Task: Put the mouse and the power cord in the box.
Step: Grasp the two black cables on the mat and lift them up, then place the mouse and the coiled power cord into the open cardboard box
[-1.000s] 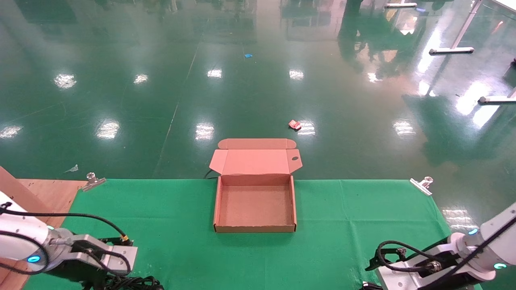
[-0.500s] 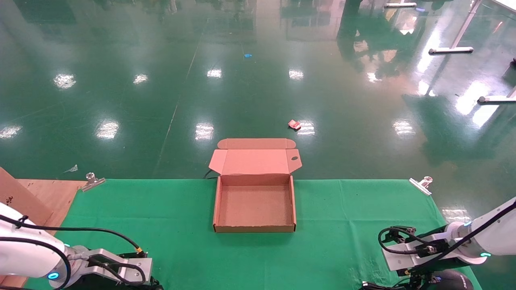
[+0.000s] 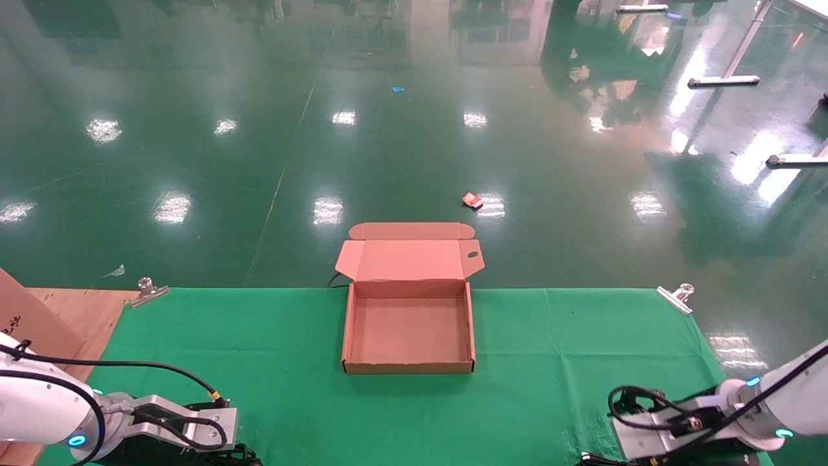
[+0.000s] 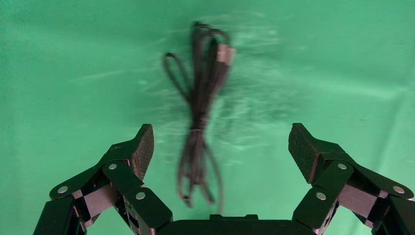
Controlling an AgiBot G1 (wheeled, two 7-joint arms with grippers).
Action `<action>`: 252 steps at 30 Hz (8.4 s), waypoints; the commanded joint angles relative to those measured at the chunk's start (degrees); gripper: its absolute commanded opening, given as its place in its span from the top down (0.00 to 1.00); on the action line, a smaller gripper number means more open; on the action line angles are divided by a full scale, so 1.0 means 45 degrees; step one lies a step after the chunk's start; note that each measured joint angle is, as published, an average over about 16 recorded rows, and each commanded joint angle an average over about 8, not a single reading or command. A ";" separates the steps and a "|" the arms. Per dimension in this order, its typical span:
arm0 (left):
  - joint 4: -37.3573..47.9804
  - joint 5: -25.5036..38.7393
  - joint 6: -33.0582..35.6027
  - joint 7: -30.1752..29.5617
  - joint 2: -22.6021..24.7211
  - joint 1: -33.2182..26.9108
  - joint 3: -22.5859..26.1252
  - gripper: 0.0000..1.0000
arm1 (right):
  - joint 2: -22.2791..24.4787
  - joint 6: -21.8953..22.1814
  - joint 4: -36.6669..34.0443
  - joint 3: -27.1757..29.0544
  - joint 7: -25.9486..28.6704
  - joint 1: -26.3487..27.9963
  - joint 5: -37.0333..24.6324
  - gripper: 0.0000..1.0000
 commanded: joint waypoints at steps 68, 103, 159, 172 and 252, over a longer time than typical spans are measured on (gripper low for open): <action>0.1657 0.0224 0.0924 0.1680 0.0759 -0.1597 0.0153 1.00 | -0.0069 -0.0805 -0.0648 0.0144 -0.0976 0.0475 0.0218 1.00; -0.3093 -0.0194 0.4867 -0.1143 0.2893 -0.7492 0.0499 1.00 | -0.1804 -0.5383 -0.0527 0.0664 -0.0317 0.6723 0.1338 1.00; -0.5324 -0.4510 -0.9618 -0.1016 0.3611 0.0488 0.4939 0.00 | -0.1108 -0.5295 -0.1706 0.1560 -0.1299 0.5559 0.1102 1.00; -0.4606 -0.7058 -0.8072 -0.0445 0.3162 -0.0410 0.4725 0.00 | -0.1995 -0.4855 -0.1199 0.1785 -0.0781 0.5773 0.1274 1.00; -1.2095 -1.1400 -0.3251 -0.2539 -0.5149 0.2335 0.0104 0.00 | -0.0938 0.1652 0.7937 -0.0573 0.5764 -0.1060 0.7175 0.00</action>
